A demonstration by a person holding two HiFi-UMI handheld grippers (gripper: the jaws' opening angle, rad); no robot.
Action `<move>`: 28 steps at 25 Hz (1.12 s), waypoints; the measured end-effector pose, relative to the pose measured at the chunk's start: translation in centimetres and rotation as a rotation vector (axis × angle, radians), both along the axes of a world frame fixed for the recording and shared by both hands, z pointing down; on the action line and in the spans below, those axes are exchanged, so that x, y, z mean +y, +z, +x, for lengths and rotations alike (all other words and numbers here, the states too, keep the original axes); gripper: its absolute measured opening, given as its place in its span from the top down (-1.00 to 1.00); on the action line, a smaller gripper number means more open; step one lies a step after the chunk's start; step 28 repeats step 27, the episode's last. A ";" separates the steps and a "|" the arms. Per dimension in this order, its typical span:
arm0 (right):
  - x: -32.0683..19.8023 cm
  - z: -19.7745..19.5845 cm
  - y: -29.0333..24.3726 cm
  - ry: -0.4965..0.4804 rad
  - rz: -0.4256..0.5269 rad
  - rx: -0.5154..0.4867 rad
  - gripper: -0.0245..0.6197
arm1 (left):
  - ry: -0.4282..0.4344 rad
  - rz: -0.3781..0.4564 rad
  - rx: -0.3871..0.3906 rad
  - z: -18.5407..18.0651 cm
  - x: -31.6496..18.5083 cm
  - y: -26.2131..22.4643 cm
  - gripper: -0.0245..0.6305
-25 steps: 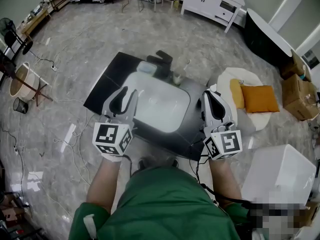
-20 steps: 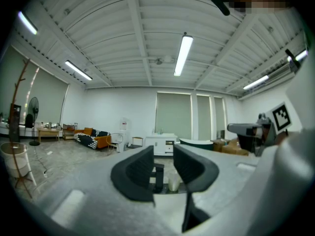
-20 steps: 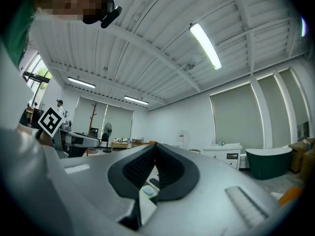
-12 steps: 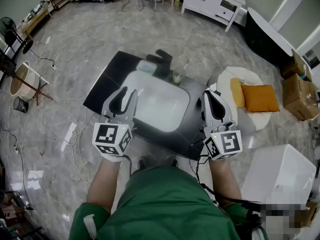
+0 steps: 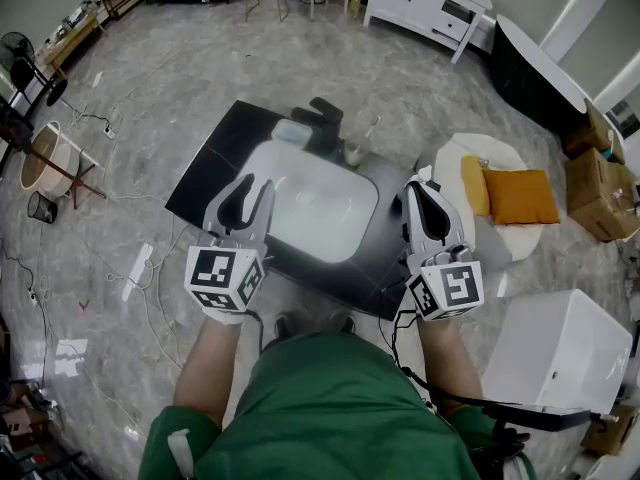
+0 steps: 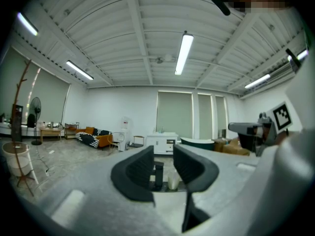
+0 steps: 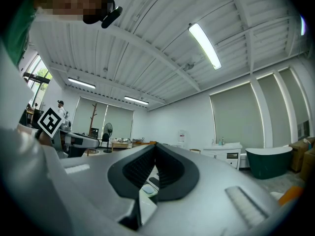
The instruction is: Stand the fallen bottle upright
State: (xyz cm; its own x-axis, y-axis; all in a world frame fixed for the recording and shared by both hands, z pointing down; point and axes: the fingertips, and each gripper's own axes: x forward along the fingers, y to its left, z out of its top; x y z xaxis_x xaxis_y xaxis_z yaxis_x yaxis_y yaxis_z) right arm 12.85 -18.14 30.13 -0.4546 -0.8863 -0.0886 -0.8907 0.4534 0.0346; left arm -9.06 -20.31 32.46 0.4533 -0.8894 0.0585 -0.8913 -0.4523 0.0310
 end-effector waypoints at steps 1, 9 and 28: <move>0.0 0.0 0.0 -0.003 0.000 0.002 0.91 | -0.002 -0.001 0.000 0.1 0.0 0.1 0.56; -0.2 0.7 0.1 -0.020 -0.001 -0.005 0.91 | -0.014 -0.005 -0.005 0.7 0.1 0.2 0.57; -0.3 3.8 0.4 -0.052 -0.002 -0.010 0.92 | -0.047 -0.009 -0.010 3.8 0.4 0.7 0.57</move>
